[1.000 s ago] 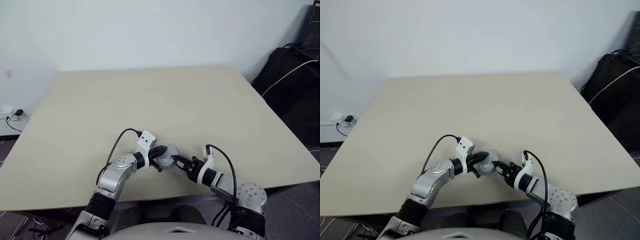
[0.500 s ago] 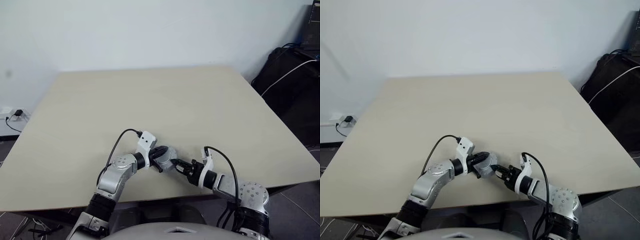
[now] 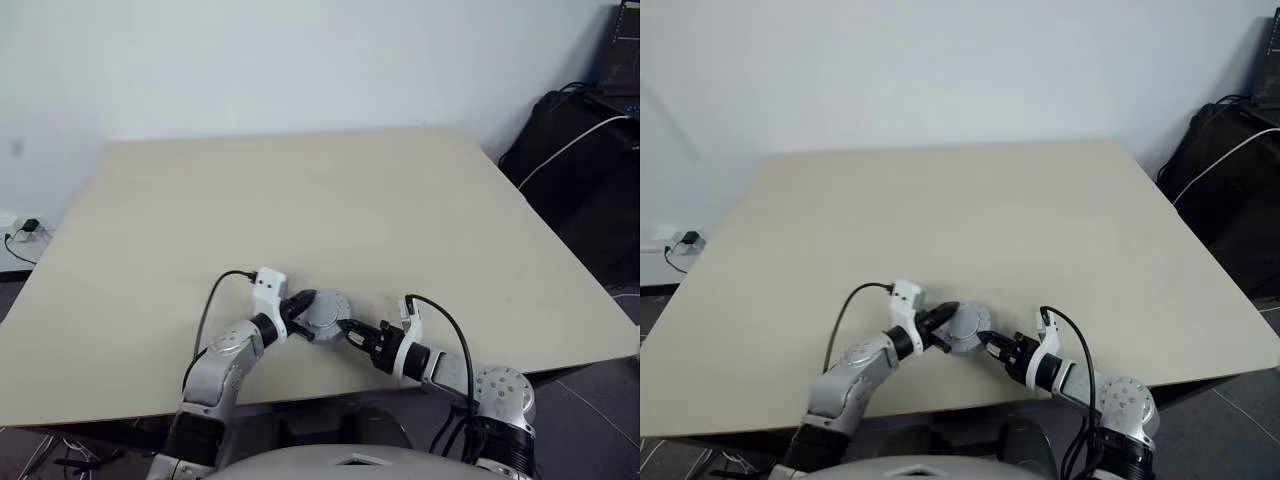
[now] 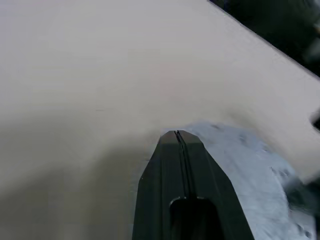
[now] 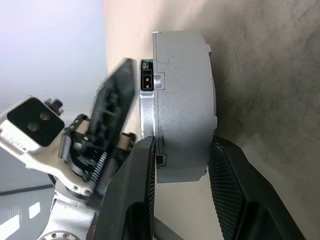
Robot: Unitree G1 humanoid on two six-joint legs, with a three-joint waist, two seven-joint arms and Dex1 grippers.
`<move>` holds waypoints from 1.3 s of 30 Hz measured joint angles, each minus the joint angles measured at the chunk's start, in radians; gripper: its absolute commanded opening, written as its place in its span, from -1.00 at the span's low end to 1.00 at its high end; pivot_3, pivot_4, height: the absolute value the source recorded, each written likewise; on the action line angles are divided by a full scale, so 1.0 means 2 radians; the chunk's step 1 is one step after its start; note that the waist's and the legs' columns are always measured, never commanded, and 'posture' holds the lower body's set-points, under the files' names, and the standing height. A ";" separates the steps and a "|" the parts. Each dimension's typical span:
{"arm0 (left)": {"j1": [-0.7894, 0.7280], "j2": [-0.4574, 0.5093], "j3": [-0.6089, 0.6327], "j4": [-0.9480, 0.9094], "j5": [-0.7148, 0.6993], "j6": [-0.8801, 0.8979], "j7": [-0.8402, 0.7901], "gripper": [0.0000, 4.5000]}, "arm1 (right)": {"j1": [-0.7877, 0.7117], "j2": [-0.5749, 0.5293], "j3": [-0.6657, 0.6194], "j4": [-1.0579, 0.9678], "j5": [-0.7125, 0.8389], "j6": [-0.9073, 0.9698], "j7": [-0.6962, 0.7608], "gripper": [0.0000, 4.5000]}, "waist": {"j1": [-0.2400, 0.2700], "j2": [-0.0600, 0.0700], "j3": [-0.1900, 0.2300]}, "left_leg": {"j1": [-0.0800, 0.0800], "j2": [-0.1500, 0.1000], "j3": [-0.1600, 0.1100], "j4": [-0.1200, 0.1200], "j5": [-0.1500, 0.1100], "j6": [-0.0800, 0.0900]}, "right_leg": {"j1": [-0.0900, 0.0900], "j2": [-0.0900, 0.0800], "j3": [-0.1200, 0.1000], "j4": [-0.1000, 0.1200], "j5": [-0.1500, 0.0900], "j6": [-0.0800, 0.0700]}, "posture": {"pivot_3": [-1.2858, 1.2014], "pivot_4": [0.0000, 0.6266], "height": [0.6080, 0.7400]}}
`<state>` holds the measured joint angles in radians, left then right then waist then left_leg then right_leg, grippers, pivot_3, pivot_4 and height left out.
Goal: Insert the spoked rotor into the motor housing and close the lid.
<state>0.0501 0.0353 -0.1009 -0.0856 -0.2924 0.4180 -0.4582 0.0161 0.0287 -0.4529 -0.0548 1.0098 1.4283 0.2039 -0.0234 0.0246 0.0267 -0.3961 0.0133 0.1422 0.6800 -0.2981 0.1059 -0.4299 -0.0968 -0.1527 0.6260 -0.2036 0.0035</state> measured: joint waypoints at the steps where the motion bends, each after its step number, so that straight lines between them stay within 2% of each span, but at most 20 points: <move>1: 0.008 -0.004 0.016 -0.014 -0.014 0.001 0.006 -1.00 | 0.001 0.002 -0.002 0.000 0.001 0.000 -0.001 -0.47 | -0.001 0.000 0.000 | 0.000 0.000 0.000 0.000 0.000 0.000 | 0.000 0.000 0.000 0.000 0.000 0.000 | 0.03 -1.00 1.00; 6: 0.048 -0.021 0.080 -0.066 -0.093 0.025 0.026 -1.00 | 0.004 0.010 -0.013 0.003 0.014 0.000 -0.007 -0.47 | -0.001 0.000 0.002 | 0.000 0.000 0.000 0.000 0.000 0.000 | 0.000 0.000 0.000 0.000 0.000 0.000 | 0.03 -1.00 1.00; 10: 0.106 -0.042 0.122 -0.102 -0.194 0.070 0.033 -1.00 | 0.001 0.023 -0.023 0.008 0.038 -0.001 -0.010 -0.47 | 0.000 0.000 0.008 | -0.002 0.000 0.000 0.000 0.000 0.000 | -0.001 0.000 0.000 -0.001 0.000 0.000 | 0.03 -1.00 1.00; 17: 0.139 -0.050 0.144 -0.124 -0.320 0.116 0.054 -1.00 | -0.027 0.025 -0.023 0.007 0.100 -0.005 -0.010 -0.47 | 0.005 -0.001 0.010 | -0.003 -0.001 0.000 0.000 -0.001 0.001 | -0.001 0.000 0.000 -0.001 -0.001 0.002 | 0.03 -1.00 1.00; 20: 0.178 -0.059 0.143 -0.125 -0.430 0.134 0.081 -1.00 | -0.039 0.026 -0.020 0.004 0.137 -0.019 -0.029 -0.47 | 0.003 -0.001 0.010 | -0.003 -0.001 0.000 0.000 -0.001 0.001 | -0.001 0.000 0.001 -0.001 -0.001 0.002 | 0.03 -1.00 1.00; 25: 0.189 -0.061 0.131 -0.123 -0.531 0.135 0.099 -0.30 | -0.054 0.023 0.003 -0.004 0.186 -0.041 -0.062 -0.47 | 0.005 -0.002 0.011 | -0.003 -0.001 0.000 0.000 -0.002 0.002 | -0.001 0.000 0.001 -0.001 -0.002 0.003 | 0.03 -1.00 1.00; 34: 0.198 -0.061 0.073 -0.118 -0.580 0.112 0.102 1.00 | -0.054 -0.009 0.043 -0.005 0.237 -0.072 -0.107 -0.47 | 0.005 -0.002 0.011 | -0.003 -0.002 0.000 0.000 0.000 0.000 | -0.001 0.000 0.001 -0.002 -0.001 0.003 | 0.03 -1.00 1.00; 39: 0.196 -0.060 0.059 -0.115 -0.586 0.098 0.101 1.00 | -0.046 -0.035 0.072 -0.010 0.267 -0.083 -0.123 -0.47 | 0.005 -0.001 0.011 | -0.003 -0.002 0.000 0.000 0.000 0.000 | -0.001 0.000 0.001 -0.002 -0.001 0.003 | 0.03 -1.00 1.00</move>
<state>0.4430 -0.0846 0.0167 -0.3157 -1.4642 0.6147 -0.2561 -0.0755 -0.0408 -0.3094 -0.0752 1.5441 1.2621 -0.0421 -0.0131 0.0216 0.0479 -0.4026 0.0095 0.1425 0.6803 -0.2990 0.1064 -0.4311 -0.0970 -0.1510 0.6230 -0.2065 0.0094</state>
